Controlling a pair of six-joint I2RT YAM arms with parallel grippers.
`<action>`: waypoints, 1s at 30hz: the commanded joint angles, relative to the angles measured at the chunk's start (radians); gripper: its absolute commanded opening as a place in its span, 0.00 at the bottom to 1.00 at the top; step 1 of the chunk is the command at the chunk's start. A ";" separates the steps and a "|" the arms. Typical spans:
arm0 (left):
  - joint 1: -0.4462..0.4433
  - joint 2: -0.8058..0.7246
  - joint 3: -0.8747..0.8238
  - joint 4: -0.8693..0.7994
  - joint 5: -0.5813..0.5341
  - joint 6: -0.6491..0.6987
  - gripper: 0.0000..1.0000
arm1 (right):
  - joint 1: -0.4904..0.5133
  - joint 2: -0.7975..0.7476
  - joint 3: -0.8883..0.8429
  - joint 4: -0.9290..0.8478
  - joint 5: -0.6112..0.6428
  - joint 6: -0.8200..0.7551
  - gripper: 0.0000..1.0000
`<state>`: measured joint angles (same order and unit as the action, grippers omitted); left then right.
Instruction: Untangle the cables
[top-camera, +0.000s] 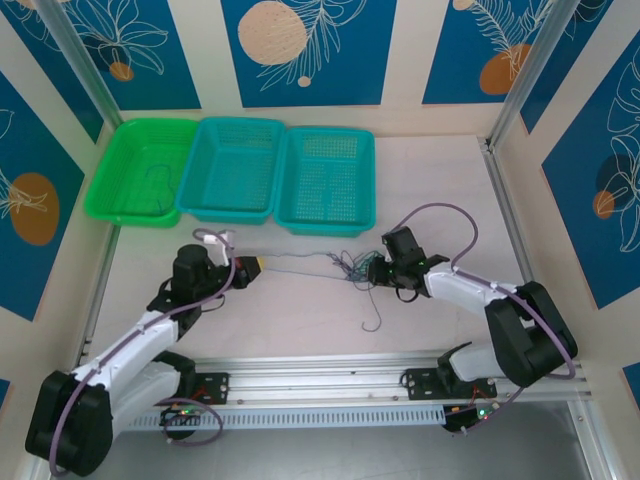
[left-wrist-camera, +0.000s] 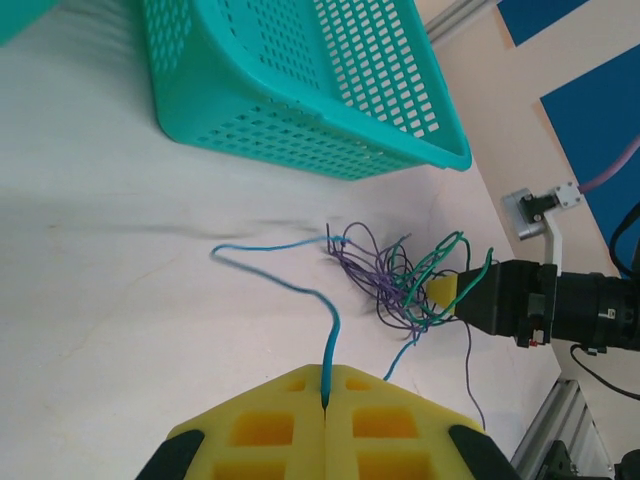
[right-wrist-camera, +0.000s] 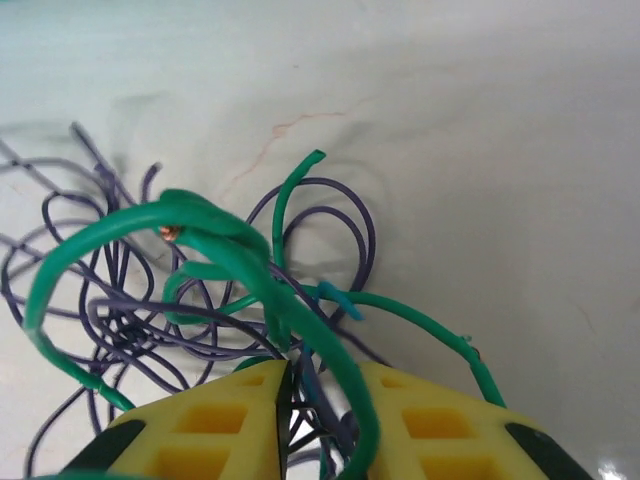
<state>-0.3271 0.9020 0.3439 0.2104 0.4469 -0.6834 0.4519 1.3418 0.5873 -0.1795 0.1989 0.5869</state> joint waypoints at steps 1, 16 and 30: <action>0.052 -0.051 -0.002 -0.094 -0.020 0.005 0.00 | -0.046 -0.065 -0.033 -0.071 0.055 0.106 0.28; 0.176 -0.125 0.021 -0.130 0.091 -0.047 0.00 | -0.035 -0.475 -0.061 -0.044 -0.231 0.136 0.68; 0.175 -0.228 0.041 -0.302 0.036 0.055 0.00 | 0.391 0.265 0.364 -0.360 0.593 0.221 0.81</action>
<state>-0.1600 0.7059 0.3546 -0.0120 0.5041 -0.6800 0.8524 1.5013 0.9058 -0.4179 0.6064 0.7605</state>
